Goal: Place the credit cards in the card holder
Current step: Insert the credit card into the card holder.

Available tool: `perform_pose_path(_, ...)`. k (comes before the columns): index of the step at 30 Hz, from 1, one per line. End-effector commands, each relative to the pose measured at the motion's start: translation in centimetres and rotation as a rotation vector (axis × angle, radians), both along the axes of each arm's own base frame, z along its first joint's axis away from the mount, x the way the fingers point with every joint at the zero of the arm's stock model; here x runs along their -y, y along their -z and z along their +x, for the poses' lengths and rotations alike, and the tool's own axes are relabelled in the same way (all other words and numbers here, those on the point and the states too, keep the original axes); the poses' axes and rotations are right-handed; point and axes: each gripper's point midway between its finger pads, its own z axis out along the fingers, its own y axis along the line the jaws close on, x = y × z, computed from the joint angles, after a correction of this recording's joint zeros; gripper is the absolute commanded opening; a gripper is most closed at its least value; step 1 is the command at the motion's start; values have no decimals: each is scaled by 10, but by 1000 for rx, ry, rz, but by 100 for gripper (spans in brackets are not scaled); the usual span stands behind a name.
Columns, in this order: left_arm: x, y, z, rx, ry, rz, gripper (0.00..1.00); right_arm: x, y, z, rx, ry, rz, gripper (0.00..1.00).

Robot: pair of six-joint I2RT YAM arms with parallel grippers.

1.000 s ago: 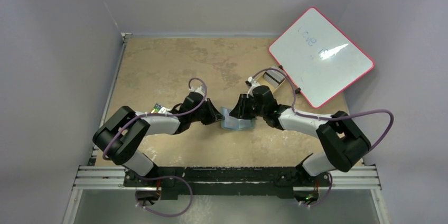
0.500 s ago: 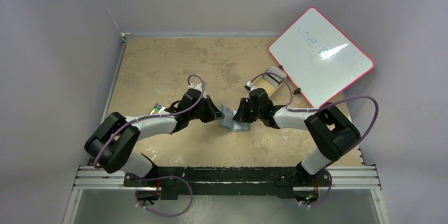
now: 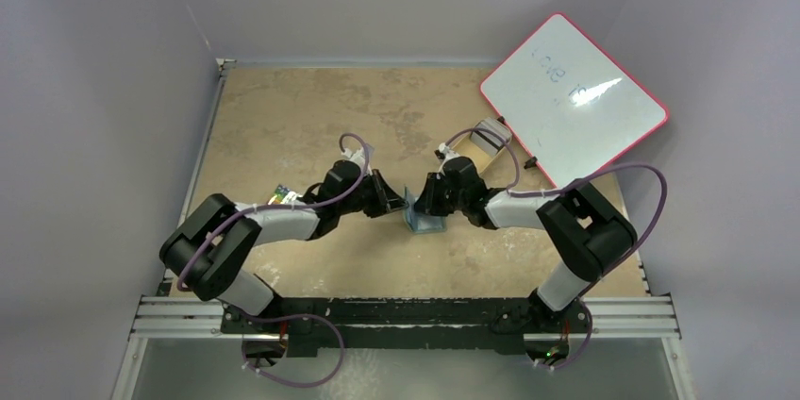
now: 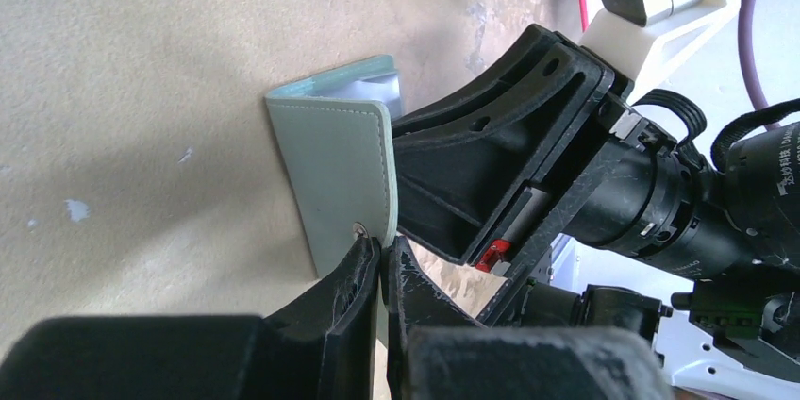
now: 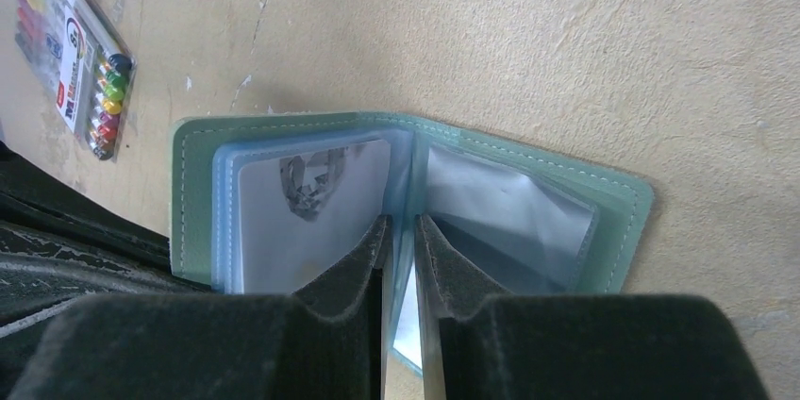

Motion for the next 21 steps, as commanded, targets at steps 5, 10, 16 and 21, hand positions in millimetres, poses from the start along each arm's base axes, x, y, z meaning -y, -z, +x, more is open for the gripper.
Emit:
perform_pose_path(5, 14, -13, 4, 52, 31, -84, 0, 0, 5, -1, -4, -17, -19, 18)
perform_pose_path(10, 9, -5, 6, 45, 16, -38, 0, 1, 5, -3, -9, -23, -26, 20)
perform_pose_path(16, -2, 11, 8, 24, -12, 67, 0, 6, -9, -4, -2, -5, -35, 27)
perform_pose_path(21, -5, 6, 9, 29, -16, 95, 0, 13, -27, 3, 41, 13, -65, 31)
